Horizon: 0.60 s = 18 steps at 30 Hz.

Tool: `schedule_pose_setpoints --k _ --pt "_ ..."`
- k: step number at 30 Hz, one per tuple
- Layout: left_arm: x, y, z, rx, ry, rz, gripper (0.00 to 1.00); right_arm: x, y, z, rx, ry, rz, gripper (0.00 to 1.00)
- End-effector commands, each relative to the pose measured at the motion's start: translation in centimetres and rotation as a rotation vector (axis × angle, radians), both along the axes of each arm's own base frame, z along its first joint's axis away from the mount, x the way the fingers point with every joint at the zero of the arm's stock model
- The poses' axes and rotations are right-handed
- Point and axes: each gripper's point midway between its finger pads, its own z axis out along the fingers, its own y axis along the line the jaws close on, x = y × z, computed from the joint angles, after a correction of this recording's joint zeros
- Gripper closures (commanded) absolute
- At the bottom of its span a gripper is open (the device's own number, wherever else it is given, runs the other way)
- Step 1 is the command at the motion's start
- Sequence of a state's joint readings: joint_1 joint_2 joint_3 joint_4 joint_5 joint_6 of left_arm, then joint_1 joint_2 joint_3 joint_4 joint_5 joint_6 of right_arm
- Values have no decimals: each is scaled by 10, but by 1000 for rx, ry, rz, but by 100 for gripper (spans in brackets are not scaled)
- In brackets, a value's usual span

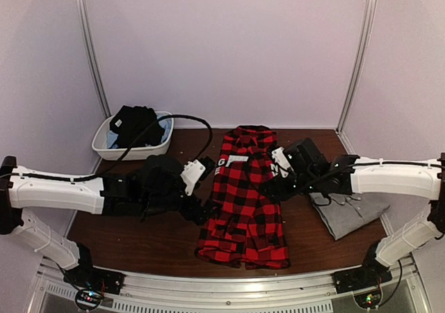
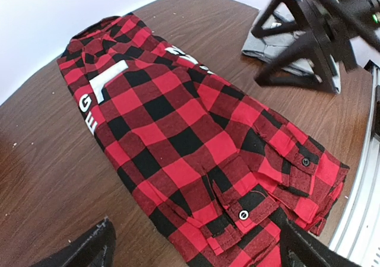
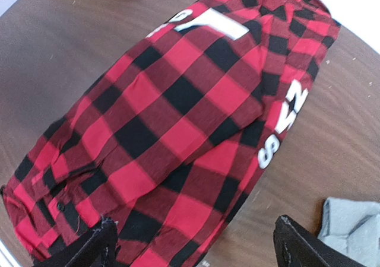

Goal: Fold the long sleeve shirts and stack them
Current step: Rotate the rectangle-folded shirt at the center of the board, then pick up the rectangle-folded shirt from the center of the board.

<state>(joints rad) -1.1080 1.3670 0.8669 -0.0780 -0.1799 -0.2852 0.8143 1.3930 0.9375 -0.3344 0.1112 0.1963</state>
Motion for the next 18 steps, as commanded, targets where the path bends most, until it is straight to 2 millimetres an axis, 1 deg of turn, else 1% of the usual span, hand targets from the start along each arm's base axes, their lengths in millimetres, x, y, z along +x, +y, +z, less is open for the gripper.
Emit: schedule_pose_setpoints --k 1,4,7,10,14,18 --pt "1 17 14 -51 19 44 2 -59 3 -35 -60 94 12 8" --pt "-8 22 10 -36 44 19 2 -101 17 -58 -105 154 103 9" --pt "-16 27 2 -25 76 -3 2 -134 27 -74 -179 187 189 9" --pt "-23 33 -11 -7 108 -9 2 -154 30 -88 -245 212 248 9" --pt "-30 40 -28 3 151 -8 2 -175 31 -102 -276 263 318 9" --pt "-33 40 -36 0 175 -10 3 -184 28 -114 -302 301 346 12"
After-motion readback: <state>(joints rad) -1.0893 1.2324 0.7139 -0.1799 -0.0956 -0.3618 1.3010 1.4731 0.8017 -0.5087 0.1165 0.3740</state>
